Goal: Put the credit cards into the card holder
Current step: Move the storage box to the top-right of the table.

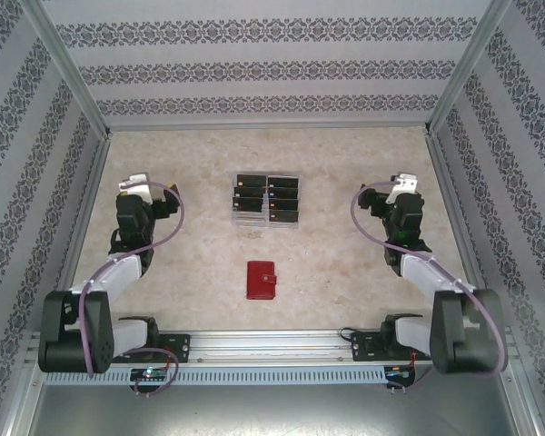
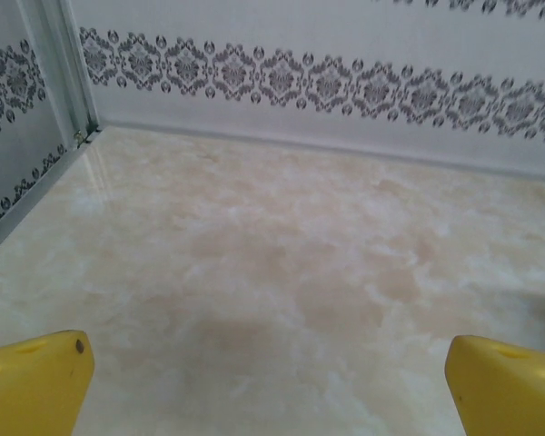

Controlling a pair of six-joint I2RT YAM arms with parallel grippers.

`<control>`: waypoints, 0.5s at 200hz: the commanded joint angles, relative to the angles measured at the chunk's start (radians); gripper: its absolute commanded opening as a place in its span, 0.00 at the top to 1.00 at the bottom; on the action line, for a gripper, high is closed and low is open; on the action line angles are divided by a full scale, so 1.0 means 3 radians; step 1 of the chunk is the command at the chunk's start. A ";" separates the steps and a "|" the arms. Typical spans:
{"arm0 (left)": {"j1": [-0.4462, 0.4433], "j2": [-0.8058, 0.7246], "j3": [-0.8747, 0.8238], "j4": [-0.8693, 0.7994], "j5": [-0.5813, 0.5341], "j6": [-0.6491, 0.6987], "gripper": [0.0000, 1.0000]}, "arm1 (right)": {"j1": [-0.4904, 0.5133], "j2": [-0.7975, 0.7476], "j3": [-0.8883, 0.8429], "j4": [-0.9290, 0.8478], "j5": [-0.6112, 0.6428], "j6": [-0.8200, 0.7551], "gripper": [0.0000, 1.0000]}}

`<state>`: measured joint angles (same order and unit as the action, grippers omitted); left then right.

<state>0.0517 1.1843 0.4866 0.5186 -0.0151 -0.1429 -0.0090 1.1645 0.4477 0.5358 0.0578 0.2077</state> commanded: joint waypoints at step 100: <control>-0.0224 0.0015 0.0840 -0.1646 0.1234 -0.1794 0.00 | 0.0439 -0.0106 0.1164 -0.2402 -0.1373 0.1297 0.17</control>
<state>0.0265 1.1290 0.7040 0.0727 0.2367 -0.5278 0.0254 1.0698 0.7132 0.0307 -0.3157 0.5850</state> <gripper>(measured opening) 0.999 0.833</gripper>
